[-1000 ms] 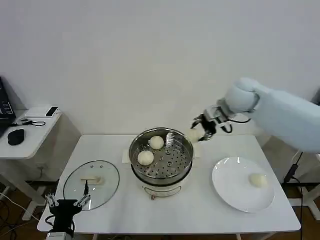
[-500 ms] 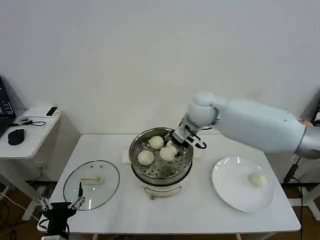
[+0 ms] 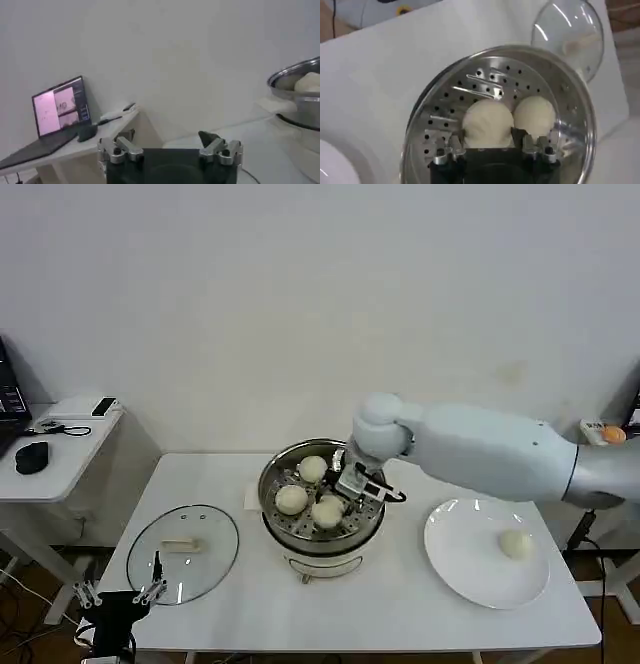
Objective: Take steamed baozi put them in steamer then cover it.
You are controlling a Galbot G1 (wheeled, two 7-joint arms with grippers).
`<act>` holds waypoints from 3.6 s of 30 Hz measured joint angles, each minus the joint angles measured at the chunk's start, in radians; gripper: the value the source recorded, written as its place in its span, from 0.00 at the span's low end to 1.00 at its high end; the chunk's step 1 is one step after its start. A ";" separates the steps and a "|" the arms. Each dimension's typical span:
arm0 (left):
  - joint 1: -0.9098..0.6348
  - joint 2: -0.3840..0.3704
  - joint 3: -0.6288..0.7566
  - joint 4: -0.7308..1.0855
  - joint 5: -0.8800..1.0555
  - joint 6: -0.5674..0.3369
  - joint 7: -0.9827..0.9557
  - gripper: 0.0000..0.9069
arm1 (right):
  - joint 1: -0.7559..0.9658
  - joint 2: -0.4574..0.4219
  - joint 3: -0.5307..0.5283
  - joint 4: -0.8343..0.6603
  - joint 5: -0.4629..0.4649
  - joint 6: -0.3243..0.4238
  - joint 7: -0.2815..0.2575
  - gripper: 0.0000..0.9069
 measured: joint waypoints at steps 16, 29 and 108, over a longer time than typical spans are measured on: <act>-0.004 0.001 0.007 0.006 0.003 0.000 0.003 1.00 | -0.018 0.001 -0.006 0.003 -0.042 0.036 0.018 1.00; -0.016 0.021 0.021 0.003 0.004 0.005 0.008 1.00 | 0.013 -0.048 0.054 -0.011 -0.041 0.019 0.058 1.00; -0.089 0.112 0.107 0.055 -0.012 0.022 0.020 1.00 | -0.623 -0.503 0.547 -0.385 -0.139 -0.257 0.036 0.78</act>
